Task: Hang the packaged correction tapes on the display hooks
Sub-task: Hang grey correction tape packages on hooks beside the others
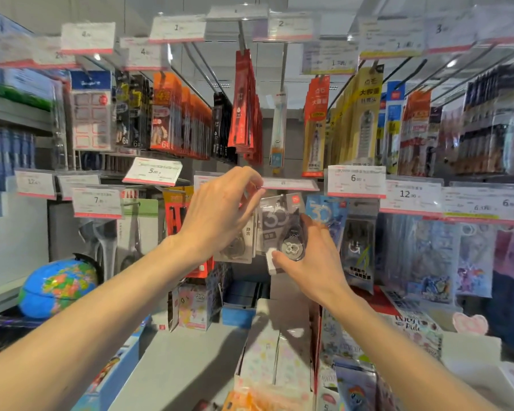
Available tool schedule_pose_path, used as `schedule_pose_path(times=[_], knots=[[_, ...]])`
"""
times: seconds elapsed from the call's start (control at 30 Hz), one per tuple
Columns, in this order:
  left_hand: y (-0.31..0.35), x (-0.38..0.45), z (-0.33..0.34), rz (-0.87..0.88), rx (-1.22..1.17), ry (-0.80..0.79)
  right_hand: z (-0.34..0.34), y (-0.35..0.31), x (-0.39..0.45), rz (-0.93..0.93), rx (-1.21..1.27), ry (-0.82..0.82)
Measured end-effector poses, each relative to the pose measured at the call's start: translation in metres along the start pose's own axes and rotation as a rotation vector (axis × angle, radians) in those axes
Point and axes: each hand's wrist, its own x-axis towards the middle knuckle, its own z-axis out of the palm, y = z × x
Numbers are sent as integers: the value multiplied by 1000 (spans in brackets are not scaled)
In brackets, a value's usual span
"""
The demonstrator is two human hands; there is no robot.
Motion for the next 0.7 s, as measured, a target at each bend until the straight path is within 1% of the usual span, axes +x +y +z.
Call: schedule_pose_path(times=[0.13,0.23,0.33,0.4,0.5,0.6,0.7], knots=[[1,-4,2,-9,-12,-4,17,-4,12,105,-34,-24],[1,-7,4,-21,-21,-28,28,-6,19,149,-7,-41],[0,-11,6,-32,-20,-40,37,-3,24,167,89,15],[0,-14,8,-35,-34,-47,40,-3,23,177,112,26],[0,-19,10,-41,-48,-50,41,-2,22,190,70,12],[1,-26,14,-56,-58,-55,39,-2,17,183,-26,-50],[1,-42,15,-98,-89,-66,39,3,5,163,-55,-66]])
